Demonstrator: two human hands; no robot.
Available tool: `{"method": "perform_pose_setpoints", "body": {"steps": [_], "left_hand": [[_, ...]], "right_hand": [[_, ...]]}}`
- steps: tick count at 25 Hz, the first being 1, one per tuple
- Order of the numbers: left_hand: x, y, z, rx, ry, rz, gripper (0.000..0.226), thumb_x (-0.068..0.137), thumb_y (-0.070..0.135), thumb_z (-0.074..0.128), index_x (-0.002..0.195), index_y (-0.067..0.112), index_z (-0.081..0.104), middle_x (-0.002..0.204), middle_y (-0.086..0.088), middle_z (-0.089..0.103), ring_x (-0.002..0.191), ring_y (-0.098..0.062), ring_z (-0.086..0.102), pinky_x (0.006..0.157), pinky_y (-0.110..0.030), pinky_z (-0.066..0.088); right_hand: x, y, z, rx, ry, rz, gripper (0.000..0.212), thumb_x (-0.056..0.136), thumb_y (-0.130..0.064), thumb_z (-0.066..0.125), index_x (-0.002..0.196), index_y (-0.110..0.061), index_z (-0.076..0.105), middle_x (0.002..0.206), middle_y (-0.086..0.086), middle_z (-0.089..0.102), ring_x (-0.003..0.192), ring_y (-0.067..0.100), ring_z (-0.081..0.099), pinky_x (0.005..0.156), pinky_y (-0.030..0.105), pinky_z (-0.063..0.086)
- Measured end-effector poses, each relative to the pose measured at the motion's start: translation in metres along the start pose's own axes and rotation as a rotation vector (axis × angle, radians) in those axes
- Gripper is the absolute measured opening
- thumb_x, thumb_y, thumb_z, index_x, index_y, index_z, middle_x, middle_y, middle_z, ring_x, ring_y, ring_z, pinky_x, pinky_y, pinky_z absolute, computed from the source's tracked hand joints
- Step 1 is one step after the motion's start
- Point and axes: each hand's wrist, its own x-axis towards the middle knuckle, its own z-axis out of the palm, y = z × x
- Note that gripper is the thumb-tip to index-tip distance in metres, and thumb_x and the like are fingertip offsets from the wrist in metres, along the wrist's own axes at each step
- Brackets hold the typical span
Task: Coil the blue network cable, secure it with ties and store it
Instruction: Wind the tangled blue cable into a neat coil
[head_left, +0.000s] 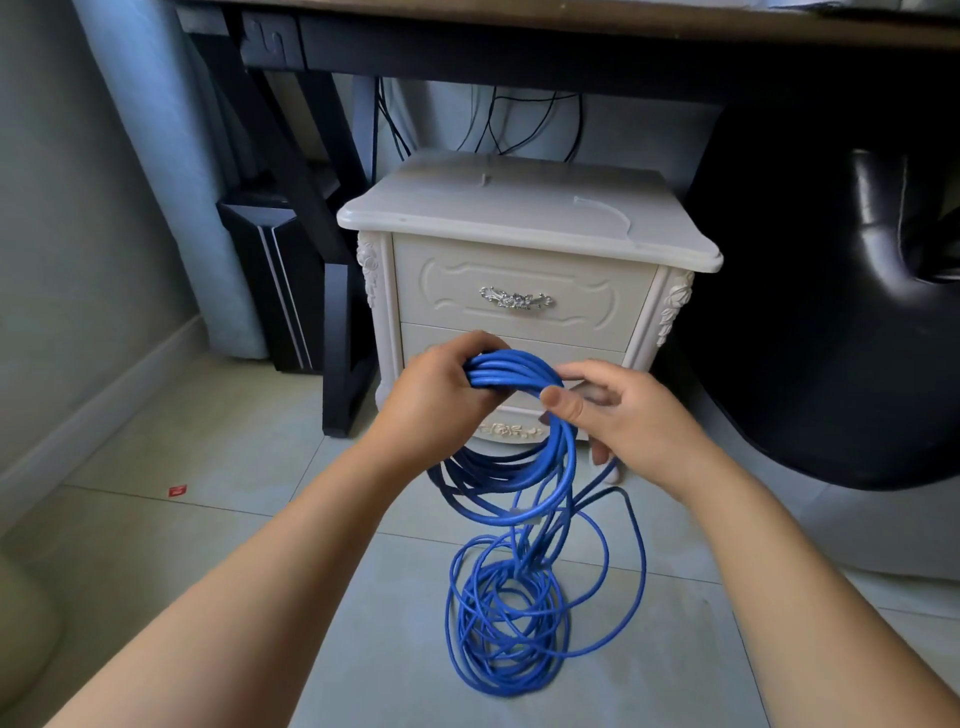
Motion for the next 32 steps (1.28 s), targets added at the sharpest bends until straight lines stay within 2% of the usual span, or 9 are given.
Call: {"method": "perform_pose_setpoints", "body": {"steps": [3,7,11,14,18,22,25,28,32], "left_hand": [[0.002,0.001,0.001,-0.158,0.034,-0.084,0.009,0.088,0.017,0.069,0.093,0.025,0.068,0.060,0.014,0.058,0.046,-0.001,0.044,0.049,-0.015,0.039],[0.004,-0.003,0.006,-0.370,0.122,-0.294,0.005,0.089,0.019,0.068,0.092,0.024,0.069,0.050,0.016,0.049,0.049,-0.008,0.043,0.049,-0.023,0.043],[0.008,-0.007,0.008,-0.495,0.262,-0.394,0.004,0.091,0.019,0.065,0.095,0.020,0.067,0.060,0.006,0.048,0.051,-0.014,0.042,0.050,-0.027,0.045],[0.009,-0.006,0.011,-0.537,0.357,-0.424,0.006,0.093,0.021,0.063,0.097,0.016,0.064,0.063,0.003,0.047,0.054,-0.017,0.042,0.050,-0.029,0.044],[0.004,-0.001,0.017,-0.597,0.406,-0.446,0.006,0.094,0.022,0.060,0.091,0.018,0.061,0.067,0.001,0.046,0.059,-0.017,0.042,0.051,-0.027,0.044],[-0.007,0.006,0.028,-0.733,0.313,-0.470,0.010,0.095,0.019,0.059,0.086,0.020,0.056,0.060,0.003,0.040,0.053,-0.013,0.039,0.060,-0.029,0.039],[-0.013,0.004,0.028,-0.721,0.130,-0.488,0.006,0.091,0.021,0.066,0.090,0.020,0.060,0.067,0.002,0.056,0.066,-0.015,0.054,0.074,-0.035,0.045],[-0.012,0.000,0.019,-0.569,0.029,-0.404,0.030,0.083,0.022,0.074,0.111,0.023,0.062,0.092,0.008,0.065,0.085,-0.012,0.061,0.077,-0.022,0.046],[-0.012,-0.001,0.010,-0.040,-0.011,-0.011,0.073,0.077,0.011,0.069,0.140,0.037,0.043,0.132,0.011,0.052,0.121,-0.003,0.047,0.095,-0.018,0.037]], "right_hand": [[0.004,0.003,-0.002,0.154,-0.024,0.020,0.050,0.065,-0.064,0.060,0.105,-0.034,0.065,0.096,0.003,0.075,0.045,0.005,0.051,0.044,0.014,0.038],[0.007,0.013,0.010,0.159,-0.063,0.163,0.050,0.089,-0.064,0.039,0.116,-0.029,0.062,0.098,0.011,0.073,0.045,0.012,0.061,0.040,0.015,0.038],[0.006,0.015,0.025,0.222,-0.062,0.231,0.084,0.069,-0.087,0.030,0.125,-0.029,0.056,0.095,0.011,0.073,0.074,0.027,0.074,0.058,0.031,0.057],[0.000,0.011,0.040,0.360,-0.087,0.184,0.082,0.060,-0.091,0.049,0.124,-0.040,0.052,0.112,0.005,0.068,0.099,0.020,0.070,0.070,0.046,0.061],[0.005,0.012,0.050,0.504,0.021,0.208,0.050,0.078,-0.045,0.075,0.120,-0.028,0.054,0.110,0.010,0.067,0.098,0.022,0.070,0.079,0.053,0.059],[0.010,0.014,0.056,0.717,0.234,0.201,0.012,0.089,-0.004,0.060,0.096,-0.013,0.058,0.060,0.006,0.065,0.064,0.023,0.071,0.080,0.044,0.055],[0.015,0.018,0.046,0.620,0.331,0.179,0.018,0.085,0.004,0.056,0.081,-0.014,0.053,0.050,0.006,0.056,0.060,0.029,0.067,0.081,0.053,0.054],[0.017,0.020,0.033,0.315,0.373,0.098,0.019,0.081,0.005,0.052,0.080,-0.014,0.054,0.054,0.007,0.055,0.056,0.027,0.068,0.068,0.039,0.053],[0.012,0.020,0.036,-0.181,0.260,0.002,0.016,0.080,-0.002,0.054,0.083,-0.018,0.053,0.067,0.004,0.055,0.064,0.026,0.058,0.055,0.028,0.040]]}}
